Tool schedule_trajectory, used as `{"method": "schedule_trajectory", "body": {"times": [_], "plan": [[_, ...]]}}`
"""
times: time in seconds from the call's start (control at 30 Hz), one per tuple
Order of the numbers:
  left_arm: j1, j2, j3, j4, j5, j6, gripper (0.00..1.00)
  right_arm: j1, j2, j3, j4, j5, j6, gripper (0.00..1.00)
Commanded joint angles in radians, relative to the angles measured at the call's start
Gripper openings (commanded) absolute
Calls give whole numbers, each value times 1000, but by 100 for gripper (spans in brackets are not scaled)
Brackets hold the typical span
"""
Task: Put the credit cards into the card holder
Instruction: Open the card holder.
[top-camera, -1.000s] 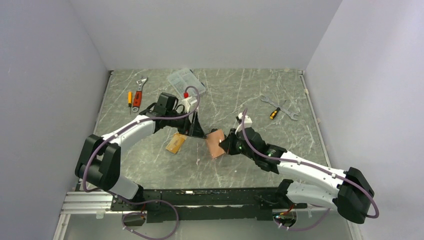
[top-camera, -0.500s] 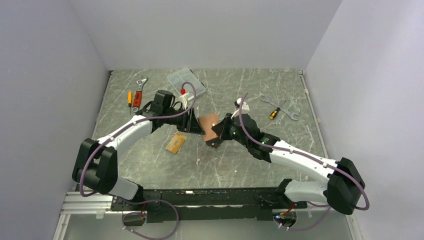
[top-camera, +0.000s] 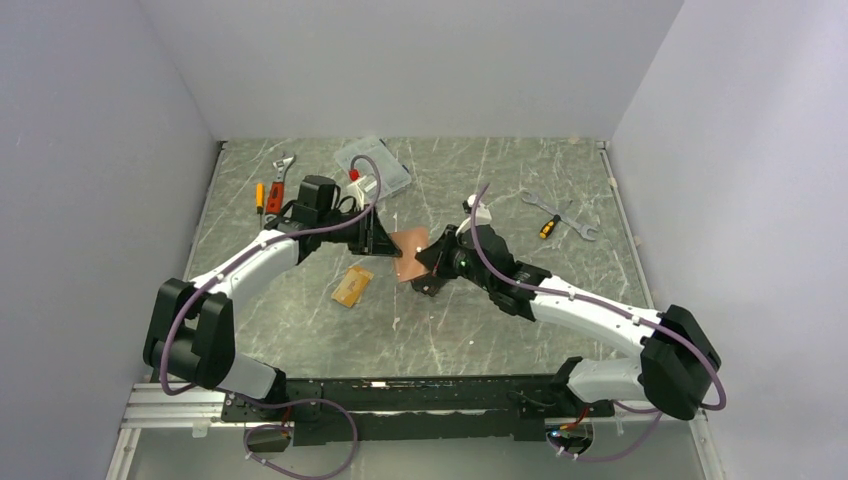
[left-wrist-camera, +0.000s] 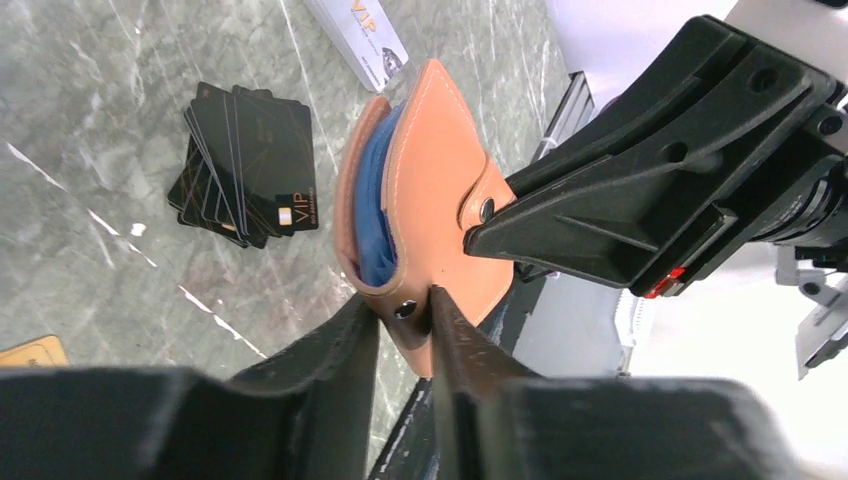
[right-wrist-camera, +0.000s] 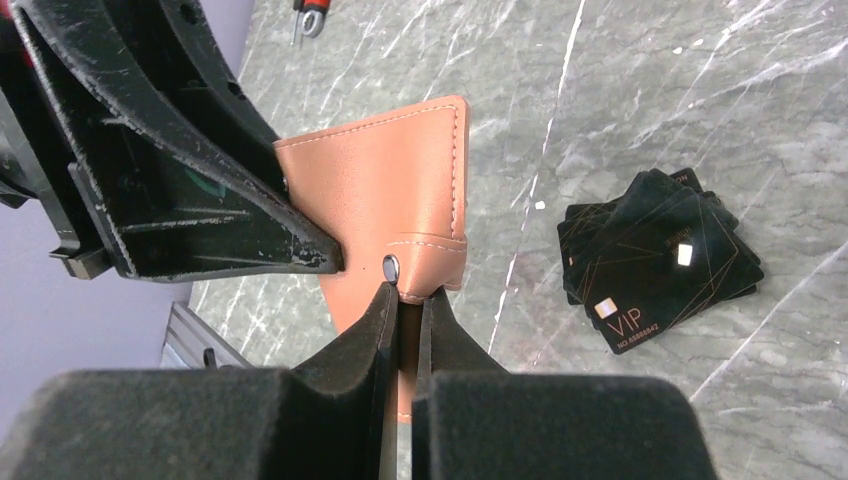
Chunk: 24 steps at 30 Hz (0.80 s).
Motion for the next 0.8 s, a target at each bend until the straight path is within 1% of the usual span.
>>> {"method": "schedule_trajectory", "body": {"times": [0.0,0.03,0.07,0.1,0.13,0.17,0.23,0.27,0.37,0.43,0.53,0.67,0.77], "plan": [[0,-41,2,68,46,-32,19,3,18,59,90,-53,0,0],[6,-43,4,68,50,-34,14,2,21,62,69,-49,-11,8],[14,-46,9,61,50,-31,10,3,20,67,43,-39,-26,23],[22,-49,15,48,50,-28,6,2,17,72,4,-21,-42,33],[30,-54,23,31,48,-19,4,2,8,77,-34,2,-61,50],[36,-59,31,8,39,-6,4,2,-4,80,-74,29,-80,58],[43,-68,45,-42,14,20,4,3,-41,80,-135,84,-118,69],[43,-70,52,-66,1,30,3,3,-58,79,-153,108,-142,73],[41,-76,59,-120,-24,44,3,3,-57,137,-231,157,-202,75],[33,-82,66,-150,-39,64,3,9,-39,170,-249,155,-225,75],[16,-92,77,-195,-81,97,3,43,16,242,-280,181,-254,70],[14,-89,75,-194,-90,90,2,108,89,304,-291,225,-287,67],[14,-87,84,-200,-90,94,2,124,136,332,-315,238,-289,63]]}}
